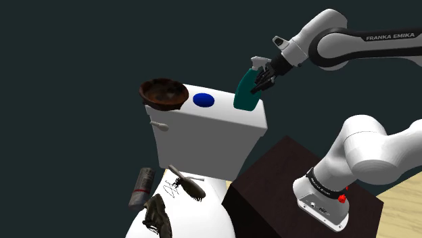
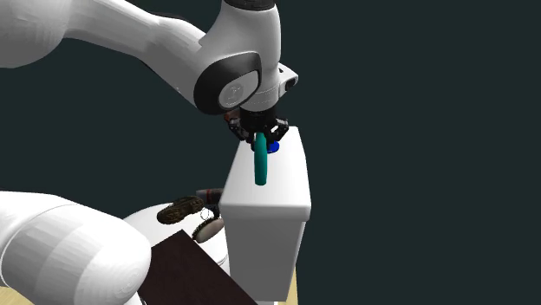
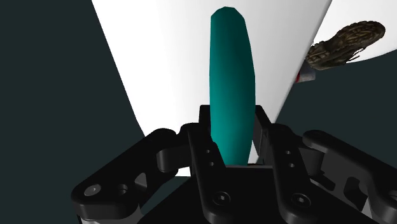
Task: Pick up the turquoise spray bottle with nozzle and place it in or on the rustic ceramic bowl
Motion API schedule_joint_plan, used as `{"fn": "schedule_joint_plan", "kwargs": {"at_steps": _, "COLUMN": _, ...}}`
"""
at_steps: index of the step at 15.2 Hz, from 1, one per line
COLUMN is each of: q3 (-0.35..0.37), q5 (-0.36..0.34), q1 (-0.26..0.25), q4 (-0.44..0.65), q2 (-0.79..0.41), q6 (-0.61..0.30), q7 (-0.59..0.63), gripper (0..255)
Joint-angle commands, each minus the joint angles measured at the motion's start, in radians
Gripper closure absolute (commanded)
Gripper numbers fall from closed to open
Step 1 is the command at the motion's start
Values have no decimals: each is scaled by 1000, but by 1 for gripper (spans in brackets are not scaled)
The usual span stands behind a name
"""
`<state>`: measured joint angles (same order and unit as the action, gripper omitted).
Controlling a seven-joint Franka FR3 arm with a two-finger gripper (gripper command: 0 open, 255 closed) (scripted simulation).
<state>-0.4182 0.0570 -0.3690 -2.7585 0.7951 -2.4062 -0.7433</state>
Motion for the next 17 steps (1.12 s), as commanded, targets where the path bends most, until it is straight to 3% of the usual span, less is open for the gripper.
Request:
{"fn": "schedule_joint_plan", "kwargs": {"at_steps": 1, "q3": 0, "q5": 0, "q1": 0, "q4": 0, "q2": 0, "q6": 0, "q7": 0, "gripper": 255}}
{"fn": "schedule_joint_plan", "kwargs": {"at_steps": 17, "q3": 50, "q5": 0, "q1": 4, "q4": 162, "q2": 35, "q6": 193, "q7": 57, "gripper": 255}}
